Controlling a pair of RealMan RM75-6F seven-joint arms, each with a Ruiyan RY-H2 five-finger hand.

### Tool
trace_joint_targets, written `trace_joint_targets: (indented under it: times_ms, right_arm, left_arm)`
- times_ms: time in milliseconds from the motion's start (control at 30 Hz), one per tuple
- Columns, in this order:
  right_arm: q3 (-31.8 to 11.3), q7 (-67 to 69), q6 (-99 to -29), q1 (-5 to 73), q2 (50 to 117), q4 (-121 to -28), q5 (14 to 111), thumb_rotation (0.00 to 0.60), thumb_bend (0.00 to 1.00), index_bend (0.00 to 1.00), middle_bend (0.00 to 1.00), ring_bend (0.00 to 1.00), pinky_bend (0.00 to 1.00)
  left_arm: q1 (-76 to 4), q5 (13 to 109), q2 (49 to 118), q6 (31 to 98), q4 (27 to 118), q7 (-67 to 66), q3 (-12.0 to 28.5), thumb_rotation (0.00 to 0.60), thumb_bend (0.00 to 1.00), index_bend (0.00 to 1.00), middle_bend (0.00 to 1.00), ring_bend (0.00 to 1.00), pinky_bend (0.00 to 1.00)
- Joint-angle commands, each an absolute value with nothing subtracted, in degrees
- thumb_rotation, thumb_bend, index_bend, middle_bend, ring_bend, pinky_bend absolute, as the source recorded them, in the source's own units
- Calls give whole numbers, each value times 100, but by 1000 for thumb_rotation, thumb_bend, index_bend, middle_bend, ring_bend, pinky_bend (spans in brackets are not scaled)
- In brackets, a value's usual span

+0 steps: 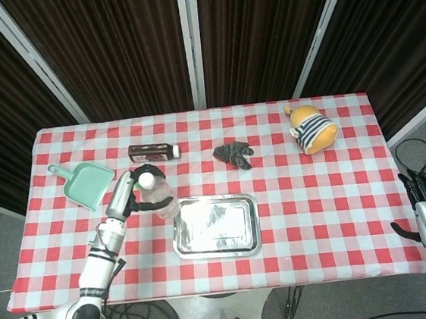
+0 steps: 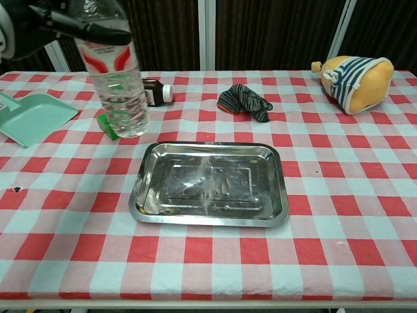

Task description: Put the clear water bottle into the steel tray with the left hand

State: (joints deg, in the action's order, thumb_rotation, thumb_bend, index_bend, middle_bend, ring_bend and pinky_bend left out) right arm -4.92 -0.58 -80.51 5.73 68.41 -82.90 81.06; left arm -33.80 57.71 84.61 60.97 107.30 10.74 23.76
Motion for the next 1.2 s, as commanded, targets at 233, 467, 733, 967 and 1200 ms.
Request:
trace_joint_targets:
  times_ms: [233,467,733,967,1200]
  right_arm:
    - [-500,-1,-8081,567,6804,-8319,8128,600,101,0,0,0,0]
    - [-542,-1,-8138,557,6766,-8379,8109,600,101,0,0,0,0]
    - [-538,23,-8129,545,6758,-8367,8091,600,101,0,0,0,0]
    - [-516,82,-8059,572,6743,-8334,8116,600,101,0,0,0,0]
    - [-522,41,-8101,564,6738,-8398,8125,600,101,0,0,0,0]
  left_arm:
    - [-3349,5264,7909,6387,10087,521,2632,600,270,615,672,520,560]
    - [-3479,5232,7883,6157,10170,814,2740,600,271,619,672,520,560]
    - [-3792,5599,8654,6467,10889,599,2450,600,271,614,672,520,560]
    - [-3305,5206,7884,6571,10335,677,2436,600,271,614,671,520,560]
    - [-3400,5387,7911,6445,10514,810,2450,600,272,614,671,520,560]
